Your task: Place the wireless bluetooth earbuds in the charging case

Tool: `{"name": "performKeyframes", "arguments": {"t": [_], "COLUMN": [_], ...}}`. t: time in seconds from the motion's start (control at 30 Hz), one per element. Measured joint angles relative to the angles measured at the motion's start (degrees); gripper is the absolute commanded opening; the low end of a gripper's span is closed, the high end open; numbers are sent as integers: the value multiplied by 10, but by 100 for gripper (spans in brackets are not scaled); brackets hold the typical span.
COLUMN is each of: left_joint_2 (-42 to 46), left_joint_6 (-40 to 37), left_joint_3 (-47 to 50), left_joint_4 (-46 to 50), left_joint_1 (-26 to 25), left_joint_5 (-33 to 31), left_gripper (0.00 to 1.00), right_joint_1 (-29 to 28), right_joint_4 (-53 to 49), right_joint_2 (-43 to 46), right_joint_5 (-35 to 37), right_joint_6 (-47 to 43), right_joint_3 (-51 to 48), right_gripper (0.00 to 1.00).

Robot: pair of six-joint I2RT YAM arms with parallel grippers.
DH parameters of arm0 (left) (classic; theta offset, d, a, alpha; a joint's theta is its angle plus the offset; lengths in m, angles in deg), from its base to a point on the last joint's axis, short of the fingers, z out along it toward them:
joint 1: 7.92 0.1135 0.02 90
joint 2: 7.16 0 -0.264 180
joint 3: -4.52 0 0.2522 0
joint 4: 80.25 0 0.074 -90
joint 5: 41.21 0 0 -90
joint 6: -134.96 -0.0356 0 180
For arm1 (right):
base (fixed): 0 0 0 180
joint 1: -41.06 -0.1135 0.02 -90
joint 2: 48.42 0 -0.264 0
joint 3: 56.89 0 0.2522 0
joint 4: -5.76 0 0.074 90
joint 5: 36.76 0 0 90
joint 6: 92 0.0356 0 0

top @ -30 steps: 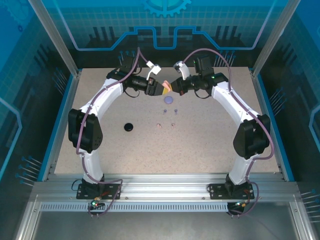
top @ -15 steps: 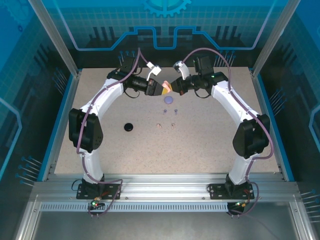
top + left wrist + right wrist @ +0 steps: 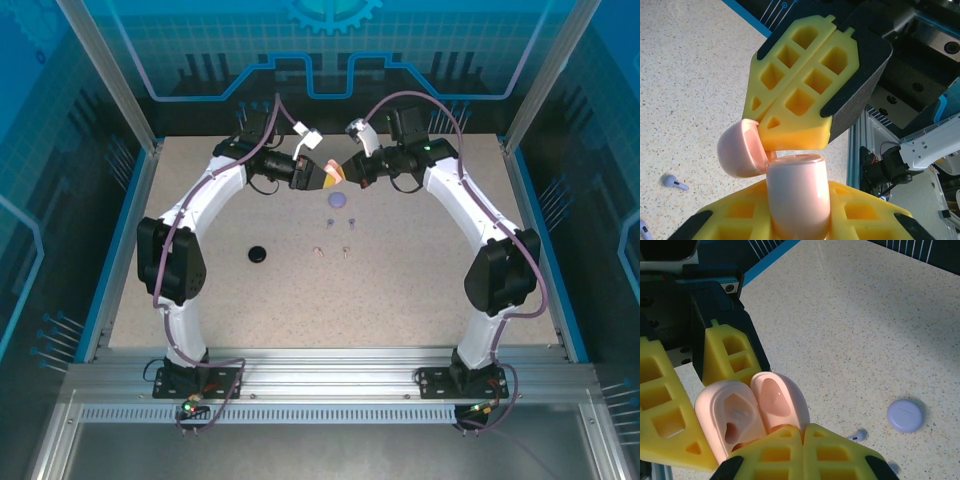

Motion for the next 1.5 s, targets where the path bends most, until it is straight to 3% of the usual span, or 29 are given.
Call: {"name": "performKeyframes", "arguments": {"t": [0.1, 0.2, 0.37, 0.6, 0.8, 1.03, 1.17, 1.5], "left_joint_2": [0, 6, 42, 103, 184, 279, 328, 409], "left_joint_6": [0, 7, 60, 137, 203, 260, 276, 300], "left_joint_3": [0, 17, 103, 217, 307, 407, 448, 481], "left_joint_4": [2, -23, -126, -268, -400, -540, -589, -643], "left_joint_1": [1, 2, 10, 28, 34, 34, 34, 34], "left_joint_5": [3, 6, -2, -35, -78, -170, -232, -332], "left_gripper": [0, 0, 0, 0, 0, 0, 0, 0], "right_joint_1": [0, 4, 4, 5, -19, -123, -150, -198], "right_joint_4": [-1, 3, 12, 66, 101, 96, 97, 100], "right_joint_2": [0, 0, 19, 153, 207, 167, 132, -1], "right_joint_5": [17, 36, 43, 56, 130, 268, 325, 379], "right_joint_6": [3, 10, 33, 95, 168, 241, 289, 318], "right_joint_3": [2, 3, -2, -98, -188, -227, -251, -250], "right_gripper": [45, 55, 63, 65, 65, 65, 64, 60]}}
